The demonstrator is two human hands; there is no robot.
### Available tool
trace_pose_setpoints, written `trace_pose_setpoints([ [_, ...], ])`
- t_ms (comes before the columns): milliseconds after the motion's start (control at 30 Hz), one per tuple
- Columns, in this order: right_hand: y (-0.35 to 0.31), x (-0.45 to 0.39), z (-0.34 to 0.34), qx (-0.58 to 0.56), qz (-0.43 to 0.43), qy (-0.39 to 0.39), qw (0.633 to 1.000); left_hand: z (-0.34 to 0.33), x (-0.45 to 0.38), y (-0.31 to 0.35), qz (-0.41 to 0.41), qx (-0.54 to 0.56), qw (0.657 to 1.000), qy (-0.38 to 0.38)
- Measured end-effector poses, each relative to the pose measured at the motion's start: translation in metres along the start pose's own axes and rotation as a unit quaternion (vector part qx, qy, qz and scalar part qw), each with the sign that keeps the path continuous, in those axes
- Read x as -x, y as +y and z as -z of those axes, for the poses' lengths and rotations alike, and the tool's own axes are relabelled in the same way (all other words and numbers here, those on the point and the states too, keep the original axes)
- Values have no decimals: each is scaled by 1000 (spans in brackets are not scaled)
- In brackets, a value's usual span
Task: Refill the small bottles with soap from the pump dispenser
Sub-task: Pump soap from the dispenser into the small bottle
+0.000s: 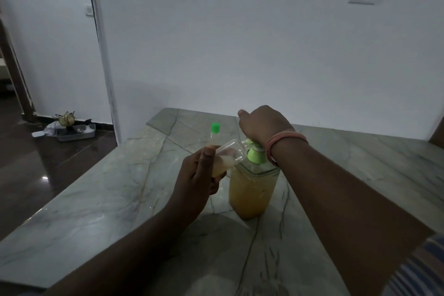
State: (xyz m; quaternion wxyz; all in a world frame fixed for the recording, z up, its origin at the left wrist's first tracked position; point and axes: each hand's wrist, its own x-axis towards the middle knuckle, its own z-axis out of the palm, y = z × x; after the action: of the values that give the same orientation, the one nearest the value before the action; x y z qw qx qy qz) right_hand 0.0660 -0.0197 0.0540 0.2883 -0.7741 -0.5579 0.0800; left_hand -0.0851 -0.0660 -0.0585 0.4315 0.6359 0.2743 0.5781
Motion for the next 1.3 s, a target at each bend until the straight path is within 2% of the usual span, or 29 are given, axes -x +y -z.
trace_pose_setpoints([
  [167,-2,-3,1,33,13,-34,999,-1,2,1,5,-1,1000,-2],
  [300,1,-7,-5,-30,-5,-5,1000,0,0,0,-4,1,1000,-5],
  [500,-3,-4,1,61,19,-30,997,-1,2,1,2,3,1000,-1],
  [667,3,-8,-6,-13,7,5,1000,1,1,-1,-4,-10,1000,-2],
  [833,0,-9,-1,42,13,-34,998,-1,0,1,3,-9,1000,1],
  [1000,5,-13,-8,-23,0,-7,1000,0,0,0,-4,-1,1000,-5],
  [1167,-1,-7,0,59,13,-47,997,-1,1,2,0,-4,1000,-3],
  [1300,0,-10,-3,29,22,-17,999,0,0,2,-6,-5,1000,-3],
])
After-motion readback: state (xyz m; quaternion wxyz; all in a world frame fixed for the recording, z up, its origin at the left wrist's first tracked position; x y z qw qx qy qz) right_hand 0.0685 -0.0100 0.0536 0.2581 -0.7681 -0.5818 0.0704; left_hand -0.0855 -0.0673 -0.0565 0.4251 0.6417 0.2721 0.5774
